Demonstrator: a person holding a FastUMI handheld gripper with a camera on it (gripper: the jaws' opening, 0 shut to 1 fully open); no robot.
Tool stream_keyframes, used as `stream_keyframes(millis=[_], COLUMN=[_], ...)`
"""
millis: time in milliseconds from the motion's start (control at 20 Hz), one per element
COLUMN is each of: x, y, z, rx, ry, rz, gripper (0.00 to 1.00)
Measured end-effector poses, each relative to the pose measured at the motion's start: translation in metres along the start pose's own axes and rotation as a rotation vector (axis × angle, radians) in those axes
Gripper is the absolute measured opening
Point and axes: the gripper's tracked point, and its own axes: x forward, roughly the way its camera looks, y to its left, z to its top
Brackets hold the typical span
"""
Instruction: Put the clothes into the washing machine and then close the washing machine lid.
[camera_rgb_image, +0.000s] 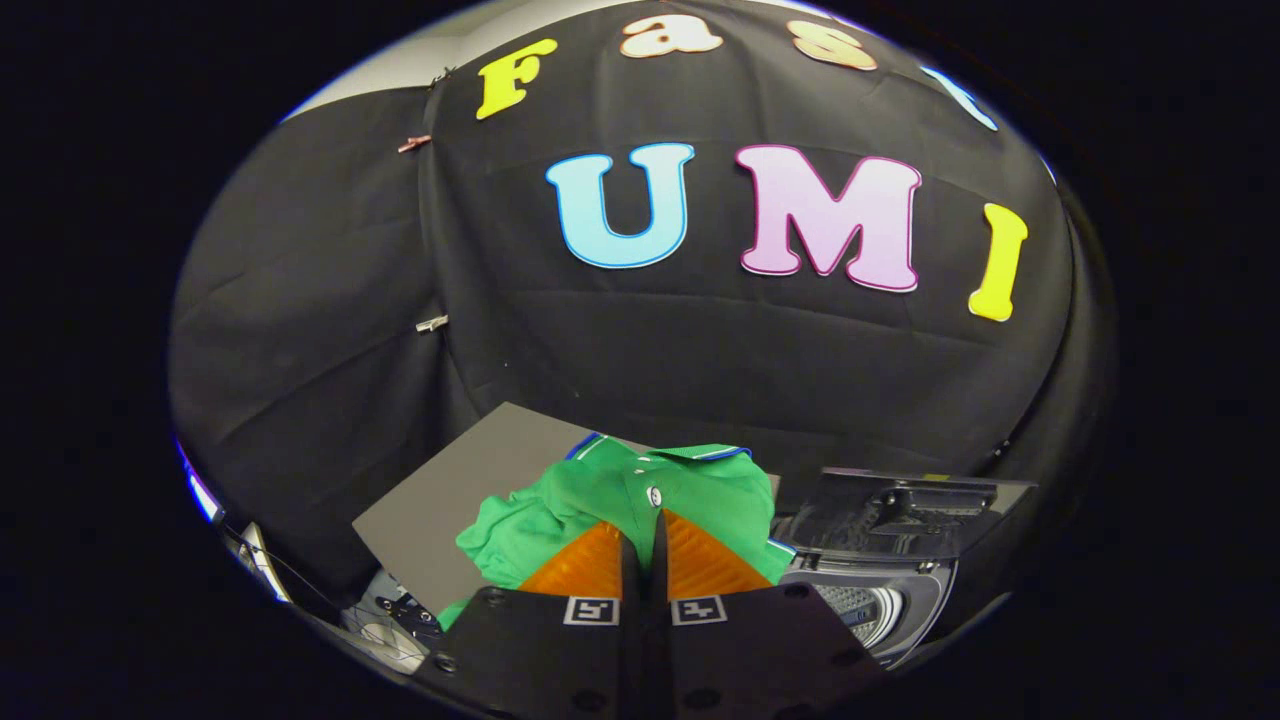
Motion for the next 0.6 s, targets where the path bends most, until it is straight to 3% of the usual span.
stream_keyframes(millis=[250, 600], x=[-0.037, -0.06], y=[-0.091, -0.21], z=[-0.011, -0.023], rx=[0.042, 0.093], ry=[0.011, -0.017], rz=[0.013, -0.072], gripper=[0.04, 0.04])
